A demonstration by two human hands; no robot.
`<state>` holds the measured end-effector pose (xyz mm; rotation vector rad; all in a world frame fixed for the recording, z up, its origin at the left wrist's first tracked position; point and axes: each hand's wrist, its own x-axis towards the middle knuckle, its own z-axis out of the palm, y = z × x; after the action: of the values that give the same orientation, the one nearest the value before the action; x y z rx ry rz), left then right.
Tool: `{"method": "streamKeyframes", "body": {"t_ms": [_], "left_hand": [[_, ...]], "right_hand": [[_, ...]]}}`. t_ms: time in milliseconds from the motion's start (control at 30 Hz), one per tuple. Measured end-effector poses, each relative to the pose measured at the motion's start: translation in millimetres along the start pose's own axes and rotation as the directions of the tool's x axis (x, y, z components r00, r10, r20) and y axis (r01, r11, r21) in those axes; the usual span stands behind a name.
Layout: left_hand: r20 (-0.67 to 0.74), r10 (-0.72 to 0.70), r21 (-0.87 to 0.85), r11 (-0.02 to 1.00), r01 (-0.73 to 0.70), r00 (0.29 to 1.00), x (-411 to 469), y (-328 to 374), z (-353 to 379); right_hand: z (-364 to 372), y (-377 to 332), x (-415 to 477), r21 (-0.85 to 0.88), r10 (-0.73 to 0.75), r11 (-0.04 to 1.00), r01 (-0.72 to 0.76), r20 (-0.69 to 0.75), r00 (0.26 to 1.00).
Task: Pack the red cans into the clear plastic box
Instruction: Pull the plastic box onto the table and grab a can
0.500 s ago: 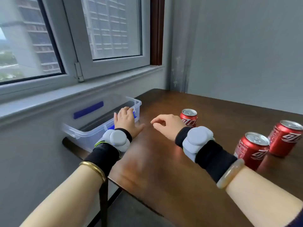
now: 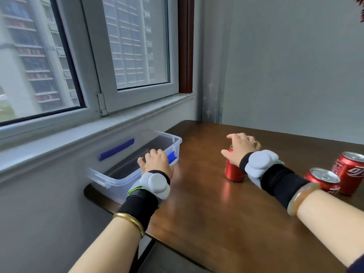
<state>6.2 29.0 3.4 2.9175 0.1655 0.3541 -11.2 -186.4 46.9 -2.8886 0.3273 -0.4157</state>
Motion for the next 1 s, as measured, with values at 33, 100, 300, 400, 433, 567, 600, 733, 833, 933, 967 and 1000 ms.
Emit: {"method": "streamKeyframes", "body": {"t_ms": [33, 100, 300, 400, 433, 567, 600, 733, 833, 933, 967, 1000], "left_hand": [[0.001, 0.003, -0.007, 1.0, -0.003, 1.0, 0, 1, 0], [-0.006, 0.016, -0.023, 1.0, -0.016, 1.0, -3, 3, 0], [-0.051, 0.045, -0.107, 0.993, -0.05, 0.998, -14, 1, 0], [-0.068, 0.05, -0.156, 0.986, -0.06, 0.996, -21, -1, -3], [-0.071, 0.047, -0.173, 0.983, -0.058, 0.996, -23, -2, -4], [-0.07, 0.044, -0.205, 0.977, -0.058, 0.997, -29, -5, -7], [-0.066, 0.046, -0.213, 0.975, -0.059, 0.997, -29, -5, -8], [-0.065, 0.056, -0.237, 0.969, -0.07, 0.996, -33, -6, -10], [-0.061, 0.052, -0.266, 0.962, -0.066, 0.997, -35, -6, -12], [-0.06, 0.051, -0.285, 0.956, -0.066, 0.997, -37, -3, -13], [-0.06, 0.054, -0.291, 0.954, -0.069, 0.997, -39, 0, -13], [-0.058, 0.059, -0.299, 0.952, -0.074, 0.997, -41, 4, -12]], "right_hand": [[1, 2, 4, -0.008, 0.035, 0.999, -0.035, 0.016, 0.999], [4, 4, 11, -0.004, 0.083, 0.997, -0.083, 0.068, 0.994], [9, 6, 11, 0.076, 0.087, 0.992, -0.103, 0.191, 0.978], [15, 7, 13, 0.183, 0.13, 0.971, -0.153, 0.128, 0.983], [16, 8, 13, 0.193, 0.137, 0.968, -0.158, 0.117, 0.984], [20, 10, 14, 0.207, 0.135, 0.966, -0.153, 0.094, 0.986], [20, 12, 15, 0.189, 0.138, 0.97, -0.153, 0.092, 0.986], [17, 18, 14, 0.153, 0.122, 0.979, -0.137, 0.109, 0.987], [13, 23, 12, 0.187, 0.099, 0.975, -0.116, 0.098, 0.99], [-2, 27, 11, 0.236, 0.061, 0.97, -0.063, 0.016, 0.998], [-10, 28, 11, 0.257, 0.051, 0.965, -0.043, -0.024, 0.998], [-20, 27, 11, 0.275, 0.04, 0.961, -0.021, -0.064, 0.997]]}}
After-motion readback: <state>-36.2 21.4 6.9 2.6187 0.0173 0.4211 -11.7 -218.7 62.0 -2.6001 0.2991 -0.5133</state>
